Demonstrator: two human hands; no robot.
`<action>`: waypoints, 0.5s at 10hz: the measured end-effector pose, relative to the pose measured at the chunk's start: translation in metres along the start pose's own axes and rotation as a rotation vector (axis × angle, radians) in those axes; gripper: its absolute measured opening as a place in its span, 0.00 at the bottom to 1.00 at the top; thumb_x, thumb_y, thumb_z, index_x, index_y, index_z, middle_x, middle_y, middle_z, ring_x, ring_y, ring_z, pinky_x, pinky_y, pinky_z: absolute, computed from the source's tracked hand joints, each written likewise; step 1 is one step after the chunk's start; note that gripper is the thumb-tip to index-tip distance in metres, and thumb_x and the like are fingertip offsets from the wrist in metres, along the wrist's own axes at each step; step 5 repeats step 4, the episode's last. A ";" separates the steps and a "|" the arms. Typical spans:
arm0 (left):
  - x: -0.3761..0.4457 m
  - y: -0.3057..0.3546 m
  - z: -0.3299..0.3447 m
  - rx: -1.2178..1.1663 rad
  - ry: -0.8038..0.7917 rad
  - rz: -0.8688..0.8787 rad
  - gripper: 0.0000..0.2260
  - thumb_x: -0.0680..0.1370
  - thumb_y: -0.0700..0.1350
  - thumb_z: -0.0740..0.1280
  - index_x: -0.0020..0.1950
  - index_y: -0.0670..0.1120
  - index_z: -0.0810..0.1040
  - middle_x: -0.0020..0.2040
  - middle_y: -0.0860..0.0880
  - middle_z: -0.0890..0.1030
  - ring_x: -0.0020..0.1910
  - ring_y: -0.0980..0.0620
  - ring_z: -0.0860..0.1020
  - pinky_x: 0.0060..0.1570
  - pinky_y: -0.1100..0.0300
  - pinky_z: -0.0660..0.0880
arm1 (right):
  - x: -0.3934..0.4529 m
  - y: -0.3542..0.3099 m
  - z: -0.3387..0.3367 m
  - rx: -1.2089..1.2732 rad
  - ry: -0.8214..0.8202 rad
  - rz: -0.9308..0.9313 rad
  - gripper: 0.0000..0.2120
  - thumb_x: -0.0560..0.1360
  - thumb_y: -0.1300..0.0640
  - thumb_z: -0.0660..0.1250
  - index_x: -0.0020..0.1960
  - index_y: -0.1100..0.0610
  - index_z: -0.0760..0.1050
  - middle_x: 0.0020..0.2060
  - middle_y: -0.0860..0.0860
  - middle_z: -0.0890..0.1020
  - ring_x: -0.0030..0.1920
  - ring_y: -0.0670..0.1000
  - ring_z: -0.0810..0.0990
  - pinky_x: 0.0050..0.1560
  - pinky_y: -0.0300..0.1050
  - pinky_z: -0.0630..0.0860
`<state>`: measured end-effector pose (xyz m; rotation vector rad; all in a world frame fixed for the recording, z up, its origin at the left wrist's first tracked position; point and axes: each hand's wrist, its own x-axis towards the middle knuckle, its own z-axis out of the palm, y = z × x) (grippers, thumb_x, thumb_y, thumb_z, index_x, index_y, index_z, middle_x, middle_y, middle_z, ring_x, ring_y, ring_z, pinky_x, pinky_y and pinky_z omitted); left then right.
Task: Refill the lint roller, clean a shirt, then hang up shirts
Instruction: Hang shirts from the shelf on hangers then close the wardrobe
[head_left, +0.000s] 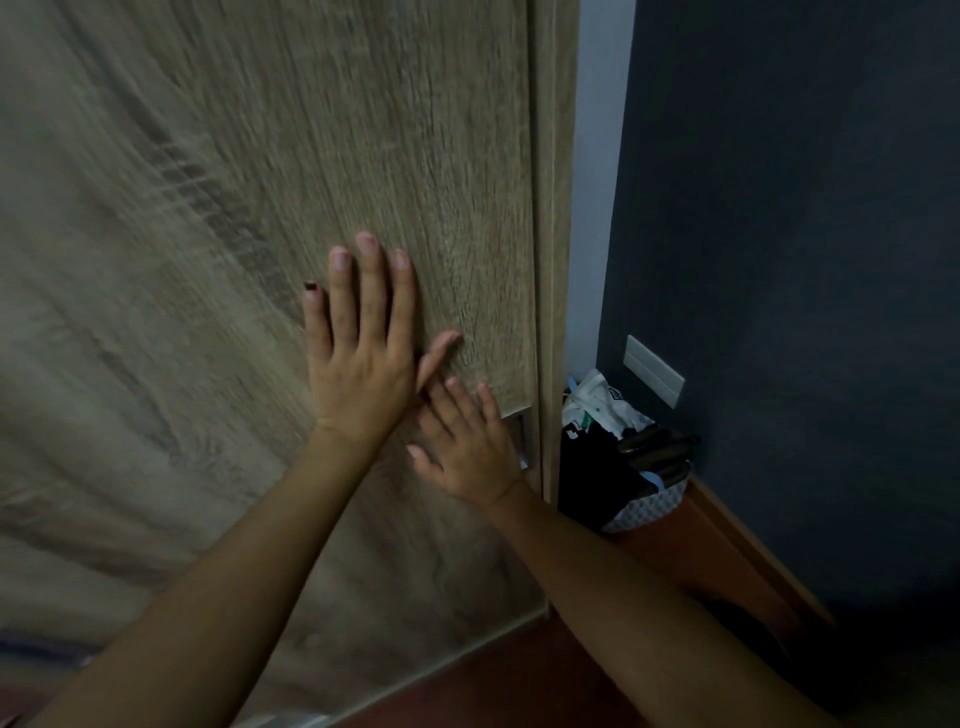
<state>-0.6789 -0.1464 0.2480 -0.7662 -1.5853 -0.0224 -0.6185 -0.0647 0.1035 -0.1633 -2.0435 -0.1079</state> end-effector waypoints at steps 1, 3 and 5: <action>0.000 -0.002 -0.002 0.006 -0.011 -0.007 0.37 0.77 0.66 0.58 0.76 0.41 0.57 0.74 0.40 0.64 0.76 0.39 0.53 0.72 0.46 0.51 | 0.001 -0.001 -0.007 0.007 -0.031 0.002 0.28 0.74 0.45 0.63 0.70 0.55 0.65 0.71 0.54 0.64 0.78 0.50 0.46 0.76 0.56 0.50; 0.005 -0.021 -0.029 -0.057 -0.146 0.086 0.28 0.82 0.57 0.56 0.77 0.43 0.56 0.75 0.40 0.64 0.76 0.42 0.55 0.74 0.49 0.48 | 0.003 -0.007 -0.038 -0.017 -0.202 0.006 0.33 0.76 0.45 0.61 0.76 0.56 0.55 0.75 0.54 0.59 0.78 0.51 0.44 0.76 0.58 0.51; -0.001 -0.036 -0.053 -0.131 -0.285 0.120 0.27 0.83 0.55 0.53 0.78 0.44 0.53 0.77 0.42 0.58 0.77 0.45 0.53 0.74 0.48 0.49 | 0.006 -0.020 -0.067 0.025 -0.359 0.064 0.35 0.77 0.42 0.58 0.78 0.54 0.50 0.78 0.55 0.54 0.78 0.53 0.45 0.75 0.61 0.47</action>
